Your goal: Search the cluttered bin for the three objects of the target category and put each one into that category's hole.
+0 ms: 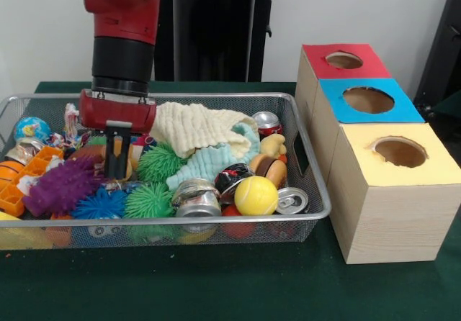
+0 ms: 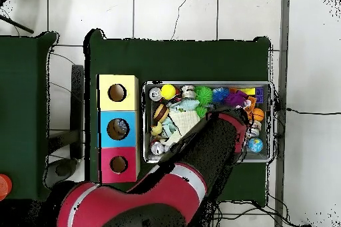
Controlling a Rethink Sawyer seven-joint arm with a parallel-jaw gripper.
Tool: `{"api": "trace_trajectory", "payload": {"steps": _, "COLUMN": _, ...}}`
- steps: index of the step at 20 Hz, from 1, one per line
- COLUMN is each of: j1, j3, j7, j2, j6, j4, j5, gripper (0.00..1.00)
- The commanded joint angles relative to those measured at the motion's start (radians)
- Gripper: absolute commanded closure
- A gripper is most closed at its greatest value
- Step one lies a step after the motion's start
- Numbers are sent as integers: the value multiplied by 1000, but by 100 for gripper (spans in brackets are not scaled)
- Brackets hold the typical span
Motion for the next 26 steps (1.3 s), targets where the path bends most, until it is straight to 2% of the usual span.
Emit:
{"api": "trace_trajectory", "payload": {"steps": 1, "j1": 85, "j3": -57, "j7": 779, "j2": 94, "j6": -64, "j4": -38, "j5": -324, "gripper": 100}}
{"api": "trace_trajectory", "payload": {"steps": 3, "j1": 96, "j3": -83, "j7": 825, "j2": 119, "j6": -87, "j4": -55, "j5": -345, "gripper": 100}}
{"api": "trace_trajectory", "payload": {"steps": 6, "j1": 90, "j3": -96, "j7": 852, "j2": 119, "j6": -107, "j4": -68, "j5": -343, "gripper": 100}}
{"api": "trace_trajectory", "payload": {"steps": 10, "j1": 88, "j3": -95, "j7": 854, "j2": 140, "j6": -90, "j4": -83, "j5": -335, "gripper": 100}}
{"api": "trace_trajectory", "payload": {"steps": 17, "j1": 109, "j3": -109, "j7": 959, "j2": 220, "j6": -40, "j4": -159, "j5": -342, "gripper": 100}}
{"api": "trace_trajectory", "payload": {"steps": 26, "j1": 128, "j3": -163, "j7": 1083, "j2": 306, "j6": -24, "j4": -237, "j5": -331, "gripper": 100}}
